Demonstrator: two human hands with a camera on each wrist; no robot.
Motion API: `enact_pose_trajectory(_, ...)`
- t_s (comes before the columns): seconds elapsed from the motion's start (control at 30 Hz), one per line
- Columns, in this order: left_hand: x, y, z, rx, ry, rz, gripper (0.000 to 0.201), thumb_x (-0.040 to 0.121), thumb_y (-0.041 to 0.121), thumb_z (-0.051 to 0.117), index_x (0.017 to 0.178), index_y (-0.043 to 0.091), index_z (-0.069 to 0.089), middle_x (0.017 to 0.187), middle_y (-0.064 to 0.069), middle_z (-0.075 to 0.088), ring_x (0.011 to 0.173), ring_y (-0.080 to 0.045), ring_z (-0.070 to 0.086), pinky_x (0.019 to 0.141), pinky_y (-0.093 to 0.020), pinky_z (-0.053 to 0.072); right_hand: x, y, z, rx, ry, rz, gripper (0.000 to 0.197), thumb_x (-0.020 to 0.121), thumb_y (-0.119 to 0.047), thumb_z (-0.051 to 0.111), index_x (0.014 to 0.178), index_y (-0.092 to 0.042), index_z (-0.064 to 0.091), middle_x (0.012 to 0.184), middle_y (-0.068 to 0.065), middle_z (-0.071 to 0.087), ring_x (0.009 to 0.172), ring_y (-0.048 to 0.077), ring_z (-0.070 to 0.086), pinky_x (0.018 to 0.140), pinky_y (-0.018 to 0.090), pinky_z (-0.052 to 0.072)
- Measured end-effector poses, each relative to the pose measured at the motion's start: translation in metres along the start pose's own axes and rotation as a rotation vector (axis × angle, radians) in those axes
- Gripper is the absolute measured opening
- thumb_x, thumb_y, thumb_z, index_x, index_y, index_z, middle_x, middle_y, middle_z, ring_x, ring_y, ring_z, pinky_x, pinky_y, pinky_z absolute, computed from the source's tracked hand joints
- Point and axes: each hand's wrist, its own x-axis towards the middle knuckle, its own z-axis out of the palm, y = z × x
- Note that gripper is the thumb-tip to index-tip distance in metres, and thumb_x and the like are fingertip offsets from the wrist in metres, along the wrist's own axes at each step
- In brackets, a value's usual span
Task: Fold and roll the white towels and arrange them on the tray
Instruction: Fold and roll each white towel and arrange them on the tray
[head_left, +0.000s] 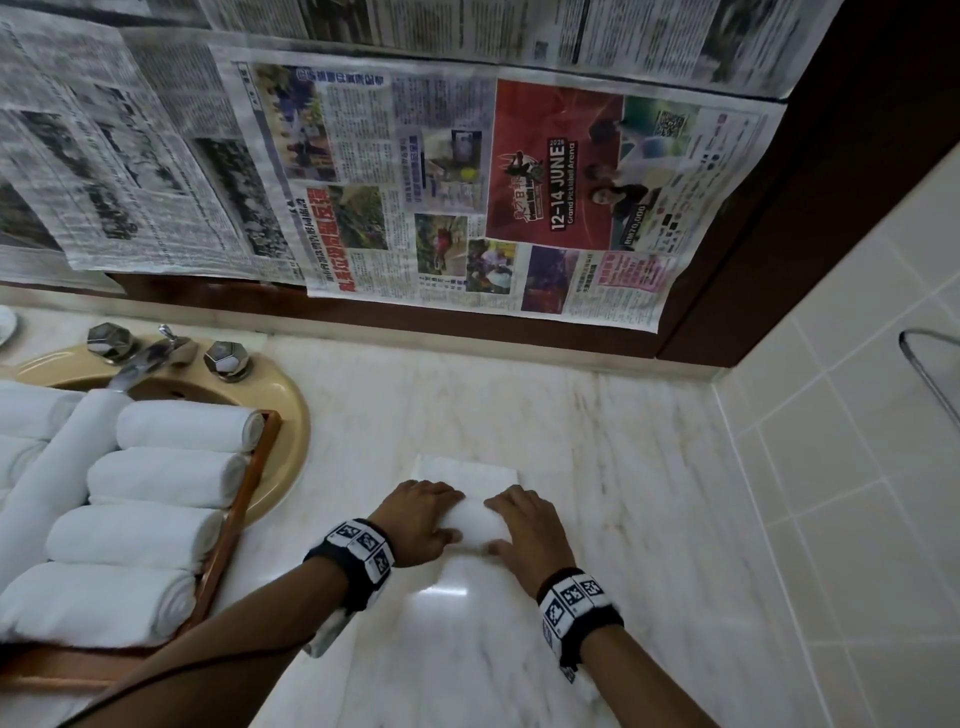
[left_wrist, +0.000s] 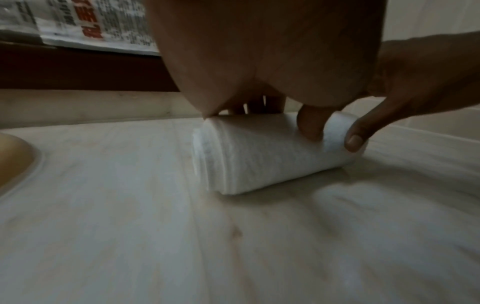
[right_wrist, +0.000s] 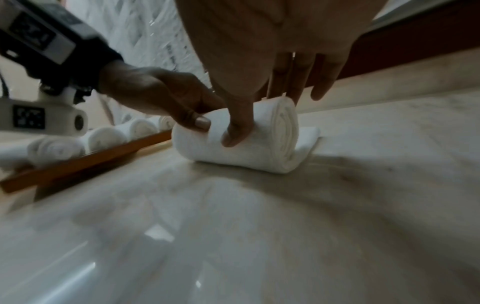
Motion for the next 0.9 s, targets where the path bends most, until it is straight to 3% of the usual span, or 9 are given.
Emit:
enact_pose_trajectory(0.13,0.008,-0.007,-0.005,0.082,0.08,0.011,0.061,0.087,0.064,0.046,0.135,0.027,0.054,0.133,0.006,0.058,0.128,-0.019,0.046,0.111,-0.043,0.032,0.017,0.008,-0.009,0.094,-0.076,0.053,0.054,0.088,-0.041,0.066,0.137,-0.022,0.052,0.131,-0.005,0.052,0.119,0.017,0.049,0.103,0.029,0.032)
enact_pose_trajectory(0.23,0.008,-0.006,-0.002,0.106,0.231,0.024,0.052,0.09,0.062,0.047,0.127,0.028,0.058,0.127,0.007,0.06,0.121,-0.02,0.052,0.103,-0.043,0.039,0.035,0.012,-0.019,0.137,-0.181,0.103,0.054,0.091,-0.04,0.063,0.14,-0.022,0.049,0.139,-0.002,0.049,0.128,0.019,0.045,0.108,0.032,0.032)
enact_pose_trajectory(0.3,0.008,-0.003,0.001,0.121,0.237,-0.003,0.051,0.09,0.063,0.046,0.126,0.029,0.057,0.125,0.008,0.061,0.118,-0.019,0.054,0.099,-0.045,0.04,0.045,0.015,-0.023,0.157,-0.246,0.131,0.053,0.093,-0.04,0.061,0.141,-0.022,0.048,0.14,-0.002,0.049,0.13,0.019,0.044,0.108,0.032,0.032)
enact_pose_trajectory(0.43,0.014,-0.003,0.003,0.006,0.119,-0.116,0.059,0.088,0.062,0.046,0.135,0.028,0.054,0.133,0.008,0.059,0.124,-0.016,0.051,0.103,-0.045,0.034,0.053,0.02,-0.027,0.178,-0.302,0.149,0.054,0.091,-0.044,0.062,0.139,-0.021,0.05,0.139,-0.002,0.052,0.129,0.019,0.046,0.107,0.032,0.035)
enact_pose_trajectory(0.57,0.03,-0.008,-0.011,-0.032,-0.009,-0.142,0.051,0.092,0.063,0.04,0.132,0.035,0.052,0.128,0.015,0.06,0.119,-0.015,0.053,0.095,-0.038,0.037,0.046,0.027,-0.027,0.288,-0.112,0.215,0.052,0.076,-0.041,0.078,0.12,-0.027,0.056,0.12,-0.012,0.055,0.109,0.012,0.055,0.089,0.026,0.043)
enact_pose_trajectory(0.63,0.042,-0.01,-0.022,-0.046,-0.1,-0.18,0.046,0.095,0.061,0.042,0.131,0.037,0.053,0.127,0.014,0.06,0.119,-0.017,0.052,0.095,-0.041,0.039,0.04,0.029,-0.027,0.261,-0.057,0.216,0.052,0.07,-0.04,0.082,0.113,-0.03,0.055,0.114,-0.016,0.052,0.102,0.009,0.054,0.083,0.024,0.043)
enact_pose_trajectory(0.77,0.066,-0.015,-0.038,-0.071,-0.269,-0.266,0.05,0.091,0.067,0.044,0.135,0.042,0.051,0.142,0.009,0.048,0.134,-0.019,0.041,0.104,-0.047,0.036,0.04,0.033,-0.027,0.175,-0.059,0.199,0.054,0.074,-0.039,0.079,0.122,-0.029,0.056,0.121,-0.016,0.054,0.11,0.011,0.051,0.09,0.025,0.04)
enact_pose_trajectory(0.83,0.072,-0.018,-0.042,-0.077,-0.35,-0.313,0.061,0.088,0.071,0.045,0.143,0.043,0.042,0.157,0.009,0.03,0.144,-0.018,0.03,0.113,-0.048,0.028,0.043,0.033,-0.03,0.184,-0.088,0.227,0.054,0.075,-0.039,0.078,0.124,-0.027,0.057,0.12,-0.013,0.056,0.111,0.012,0.051,0.092,0.026,0.041)
enact_pose_trajectory(0.9,0.074,-0.02,-0.043,-0.1,-0.402,-0.338,0.075,0.087,0.073,0.048,0.15,0.037,0.031,0.16,0.007,0.026,0.145,-0.018,0.028,0.117,-0.045,0.024,0.047,0.033,-0.033,0.207,-0.118,0.256,0.056,0.074,-0.037,0.081,0.124,-0.026,0.059,0.117,-0.011,0.058,0.111,0.013,0.052,0.09,0.025,0.041)
